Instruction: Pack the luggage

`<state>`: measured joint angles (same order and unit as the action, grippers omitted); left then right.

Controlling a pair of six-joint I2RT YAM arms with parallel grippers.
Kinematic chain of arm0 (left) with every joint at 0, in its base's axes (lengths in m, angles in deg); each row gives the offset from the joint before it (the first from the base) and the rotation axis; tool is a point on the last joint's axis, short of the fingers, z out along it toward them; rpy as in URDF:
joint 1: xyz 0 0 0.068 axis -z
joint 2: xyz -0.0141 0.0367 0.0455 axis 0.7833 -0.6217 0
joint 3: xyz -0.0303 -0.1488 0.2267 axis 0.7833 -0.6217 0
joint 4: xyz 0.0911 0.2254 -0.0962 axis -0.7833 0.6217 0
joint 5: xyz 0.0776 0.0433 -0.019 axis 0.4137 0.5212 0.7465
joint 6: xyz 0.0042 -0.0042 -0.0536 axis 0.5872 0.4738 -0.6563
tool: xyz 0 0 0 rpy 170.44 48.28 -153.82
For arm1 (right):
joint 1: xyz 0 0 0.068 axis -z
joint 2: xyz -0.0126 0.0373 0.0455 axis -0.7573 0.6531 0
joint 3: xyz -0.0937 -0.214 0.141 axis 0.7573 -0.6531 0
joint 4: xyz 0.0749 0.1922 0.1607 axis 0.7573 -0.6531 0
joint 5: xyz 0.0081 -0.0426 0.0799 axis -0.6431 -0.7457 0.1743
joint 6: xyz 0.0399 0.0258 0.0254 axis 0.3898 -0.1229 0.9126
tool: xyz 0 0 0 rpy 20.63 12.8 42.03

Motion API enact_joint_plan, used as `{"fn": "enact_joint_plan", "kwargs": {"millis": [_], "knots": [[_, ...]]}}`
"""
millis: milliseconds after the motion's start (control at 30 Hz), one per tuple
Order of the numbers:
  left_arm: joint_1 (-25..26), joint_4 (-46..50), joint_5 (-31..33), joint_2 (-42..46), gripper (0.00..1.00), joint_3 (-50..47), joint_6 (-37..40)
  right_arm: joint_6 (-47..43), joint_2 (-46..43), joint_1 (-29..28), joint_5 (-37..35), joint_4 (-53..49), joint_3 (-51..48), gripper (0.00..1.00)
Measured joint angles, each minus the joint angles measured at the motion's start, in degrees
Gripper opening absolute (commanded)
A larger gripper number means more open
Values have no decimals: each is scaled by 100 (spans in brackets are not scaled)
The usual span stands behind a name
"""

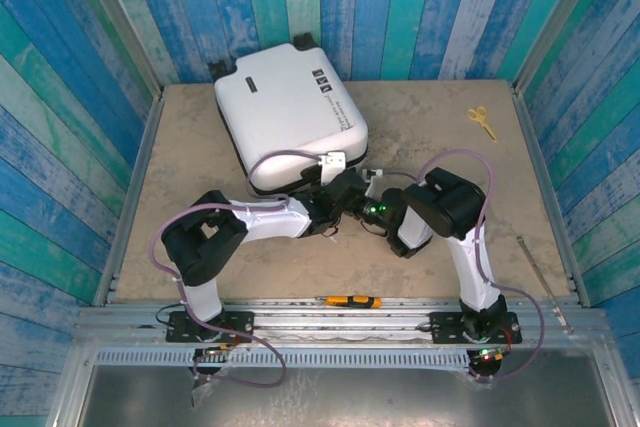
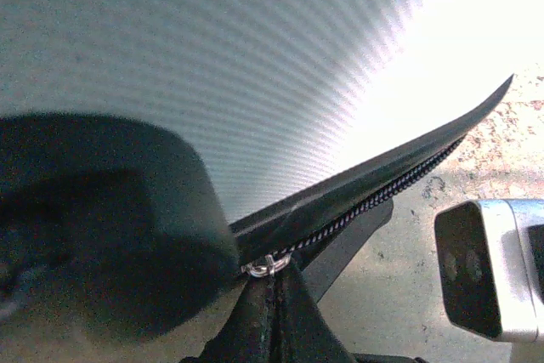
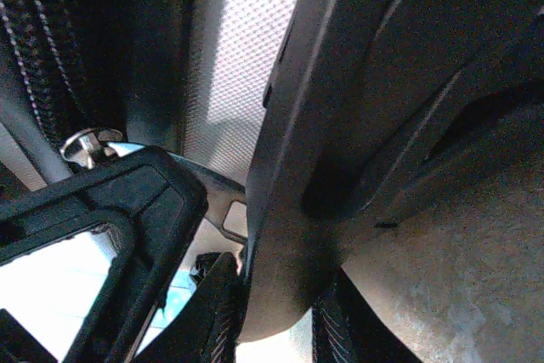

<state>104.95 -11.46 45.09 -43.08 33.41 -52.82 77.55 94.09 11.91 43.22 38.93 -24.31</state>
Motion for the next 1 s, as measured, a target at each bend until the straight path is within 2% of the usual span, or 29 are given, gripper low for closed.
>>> {"fn": "enact_joint_plan", "kwargs": {"millis": [533,600,733,800,933,1000], "knots": [[-7,203,-11,-46,0,212,-442,-13,22,-212,-575,55,-4,2],[-7,201,-13,-44,4,212,-409,-15,11,-223,-608,59,-28,4],[11,-50,-278,63,19,48,-234,-15,-81,-225,-638,63,-168,11],[15,-133,-522,273,29,-85,-160,-33,-140,-240,-544,61,-258,15],[234,-387,-905,1036,56,-426,92,-90,-282,-286,-363,-4,-407,30],[295,-520,-960,1495,64,-529,181,-352,-420,-293,-313,-107,-468,40]]}}
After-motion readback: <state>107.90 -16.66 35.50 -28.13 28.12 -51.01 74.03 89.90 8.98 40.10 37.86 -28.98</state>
